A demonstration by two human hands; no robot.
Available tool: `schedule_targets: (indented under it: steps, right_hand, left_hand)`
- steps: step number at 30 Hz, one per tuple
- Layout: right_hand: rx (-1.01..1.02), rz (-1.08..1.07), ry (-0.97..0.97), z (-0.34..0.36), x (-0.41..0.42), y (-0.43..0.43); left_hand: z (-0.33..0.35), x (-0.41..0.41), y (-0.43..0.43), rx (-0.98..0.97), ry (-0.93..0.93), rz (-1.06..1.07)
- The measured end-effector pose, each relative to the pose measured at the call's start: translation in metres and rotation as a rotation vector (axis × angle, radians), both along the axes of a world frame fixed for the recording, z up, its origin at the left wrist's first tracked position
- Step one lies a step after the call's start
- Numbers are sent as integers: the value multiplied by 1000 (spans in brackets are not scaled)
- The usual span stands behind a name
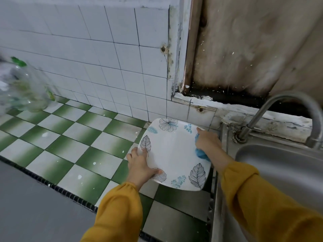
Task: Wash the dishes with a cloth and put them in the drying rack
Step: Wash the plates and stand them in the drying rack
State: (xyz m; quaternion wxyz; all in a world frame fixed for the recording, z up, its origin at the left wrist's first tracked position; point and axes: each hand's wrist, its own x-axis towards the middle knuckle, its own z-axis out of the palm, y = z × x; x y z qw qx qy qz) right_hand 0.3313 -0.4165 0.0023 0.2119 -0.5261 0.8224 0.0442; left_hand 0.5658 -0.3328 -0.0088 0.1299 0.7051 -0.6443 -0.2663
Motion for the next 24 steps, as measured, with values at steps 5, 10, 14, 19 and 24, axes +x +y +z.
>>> schedule_targets:
  steps: [5, 10, 14, 19, 24]
  right_hand:
    - [-56, 36, 56, 30, -22, 35]
    - [-60, 32, 36, 49, -52, 85]
    - [-45, -31, -25, 49, -82, 126]
    - [-26, -61, -103, 49, -120, 176]
    - [-45, -144, -342, 46, -159, 215]
  left_hand:
    - [32, -10, 30, -24, 19, -34]
    - [48, -30, 58, 1, -41, -98]
    - [51, -53, 80, -6, -65, -143]
    - [50, -82, 105, 66, 31, -187]
    - [40, -103, 122, 113, 475, 41]
